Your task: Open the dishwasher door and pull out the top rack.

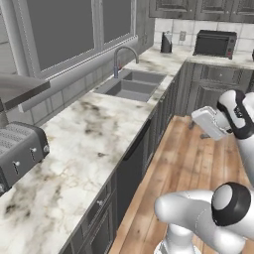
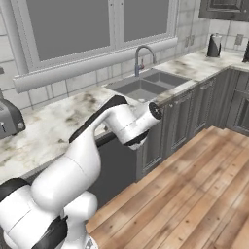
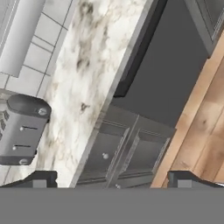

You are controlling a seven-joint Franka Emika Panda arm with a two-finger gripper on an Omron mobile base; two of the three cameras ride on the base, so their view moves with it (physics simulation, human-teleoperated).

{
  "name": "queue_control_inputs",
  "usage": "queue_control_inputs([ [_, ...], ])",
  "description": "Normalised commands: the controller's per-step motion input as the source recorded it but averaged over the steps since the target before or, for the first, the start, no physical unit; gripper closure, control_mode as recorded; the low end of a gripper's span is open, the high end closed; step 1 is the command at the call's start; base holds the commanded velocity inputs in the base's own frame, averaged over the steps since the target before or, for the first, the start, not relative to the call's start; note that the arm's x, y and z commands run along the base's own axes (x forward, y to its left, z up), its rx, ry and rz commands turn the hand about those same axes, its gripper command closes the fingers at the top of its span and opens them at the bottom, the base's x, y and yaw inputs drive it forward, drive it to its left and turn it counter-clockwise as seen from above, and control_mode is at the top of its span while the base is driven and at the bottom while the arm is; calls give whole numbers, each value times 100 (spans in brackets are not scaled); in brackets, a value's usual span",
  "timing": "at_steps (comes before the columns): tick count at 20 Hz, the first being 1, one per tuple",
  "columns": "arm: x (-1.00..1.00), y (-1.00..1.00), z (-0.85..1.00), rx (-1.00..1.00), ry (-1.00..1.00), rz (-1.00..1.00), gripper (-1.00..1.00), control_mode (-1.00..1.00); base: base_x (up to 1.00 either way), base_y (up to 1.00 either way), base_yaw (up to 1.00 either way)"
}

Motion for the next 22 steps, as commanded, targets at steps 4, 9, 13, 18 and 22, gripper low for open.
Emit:
queue_control_inputs([
  [4, 23, 0, -40, 20, 0, -7, -100, -100, 0, 0, 0],
  [9, 23, 0, -36, 20, 0, -7, -100, -100, 0, 0, 0],
  [13, 25, 0, -31, 17, 0, -9, -100, -100, 0, 0, 0],
  [18, 28, 3, -27, 14, 0, -8, -100, -100, 0, 0, 0],
  [22, 35, 13, -28, 11, 0, -7, -100, -100, 0, 0, 0],
])
